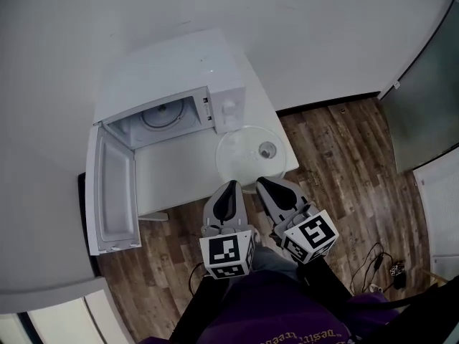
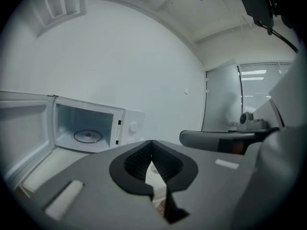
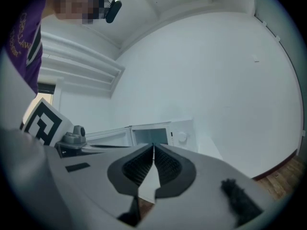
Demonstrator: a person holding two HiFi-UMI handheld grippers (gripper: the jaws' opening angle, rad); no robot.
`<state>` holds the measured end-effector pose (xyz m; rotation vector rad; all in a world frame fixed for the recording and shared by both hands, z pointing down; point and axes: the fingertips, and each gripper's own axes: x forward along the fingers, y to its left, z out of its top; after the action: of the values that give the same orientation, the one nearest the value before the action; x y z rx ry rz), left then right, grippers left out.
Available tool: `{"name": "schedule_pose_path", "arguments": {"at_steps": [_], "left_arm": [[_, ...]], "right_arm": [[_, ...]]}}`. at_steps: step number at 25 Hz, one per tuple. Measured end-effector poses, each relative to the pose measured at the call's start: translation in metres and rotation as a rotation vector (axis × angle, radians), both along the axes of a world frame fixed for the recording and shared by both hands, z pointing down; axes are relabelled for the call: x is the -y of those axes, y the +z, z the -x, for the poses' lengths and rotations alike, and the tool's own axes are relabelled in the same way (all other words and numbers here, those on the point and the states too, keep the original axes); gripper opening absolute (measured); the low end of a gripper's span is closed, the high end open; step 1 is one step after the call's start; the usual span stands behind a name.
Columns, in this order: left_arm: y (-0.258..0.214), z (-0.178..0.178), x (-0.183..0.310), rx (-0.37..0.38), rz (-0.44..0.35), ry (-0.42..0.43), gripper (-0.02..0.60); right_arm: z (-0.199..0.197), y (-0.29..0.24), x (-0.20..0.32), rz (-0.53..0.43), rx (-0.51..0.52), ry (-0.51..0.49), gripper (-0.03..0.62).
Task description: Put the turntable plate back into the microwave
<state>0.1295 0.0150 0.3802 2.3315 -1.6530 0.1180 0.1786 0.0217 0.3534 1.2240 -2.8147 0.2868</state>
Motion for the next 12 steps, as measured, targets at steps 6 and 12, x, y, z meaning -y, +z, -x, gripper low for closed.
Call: {"name": "schedule_pose_path", "arguments": {"at_steps": [6, 12], "left_arm": [[0.042, -0.019, 0.026, -0.034, 0.142, 0.039, 0.056], [0.088, -0.016, 0.043, -0.176, 0.335, 0.026, 0.111]], "right_arm": [[-0.020, 0.034, 0.036, 0.097, -0.016, -0.002, 0.008], [-0.030, 0.074, 0.059, 0.265, 0.020, 0.026, 0.042]]}}
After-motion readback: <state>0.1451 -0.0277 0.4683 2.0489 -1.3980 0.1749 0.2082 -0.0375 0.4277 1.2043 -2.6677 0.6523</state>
